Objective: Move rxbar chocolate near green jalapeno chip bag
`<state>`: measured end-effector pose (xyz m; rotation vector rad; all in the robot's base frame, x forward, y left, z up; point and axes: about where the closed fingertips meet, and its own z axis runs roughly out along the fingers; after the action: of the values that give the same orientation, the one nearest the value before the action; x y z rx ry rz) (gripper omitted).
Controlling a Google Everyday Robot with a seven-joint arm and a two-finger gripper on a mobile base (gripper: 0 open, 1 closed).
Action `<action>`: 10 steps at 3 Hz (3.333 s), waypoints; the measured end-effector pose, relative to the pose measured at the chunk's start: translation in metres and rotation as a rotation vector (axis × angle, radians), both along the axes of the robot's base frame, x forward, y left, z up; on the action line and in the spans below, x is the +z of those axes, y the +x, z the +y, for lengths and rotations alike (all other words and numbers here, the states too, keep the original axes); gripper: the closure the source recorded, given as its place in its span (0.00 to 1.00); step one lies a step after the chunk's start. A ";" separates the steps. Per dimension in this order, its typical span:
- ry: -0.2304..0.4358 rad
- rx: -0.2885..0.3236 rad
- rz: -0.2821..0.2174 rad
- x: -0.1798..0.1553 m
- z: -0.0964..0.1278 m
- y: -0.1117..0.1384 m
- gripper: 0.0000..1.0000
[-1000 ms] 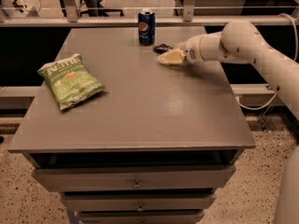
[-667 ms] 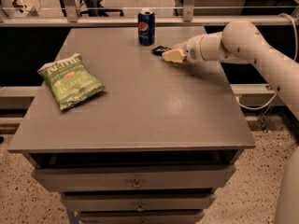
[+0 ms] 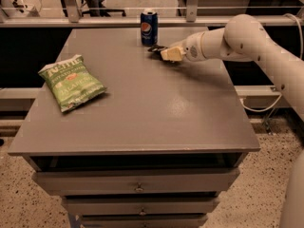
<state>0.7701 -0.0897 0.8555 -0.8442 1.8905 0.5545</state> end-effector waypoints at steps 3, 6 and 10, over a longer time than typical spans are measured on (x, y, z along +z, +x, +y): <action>0.037 0.295 0.070 0.004 0.075 -0.083 1.00; 0.088 0.491 0.125 -0.005 0.136 -0.155 0.82; 0.044 0.441 0.065 0.001 0.129 -0.143 0.00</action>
Offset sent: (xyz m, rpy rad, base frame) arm -0.0972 0.0847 0.0159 0.0406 0.0749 0.3417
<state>0.6268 0.0393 0.8568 -1.2368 1.7453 0.8966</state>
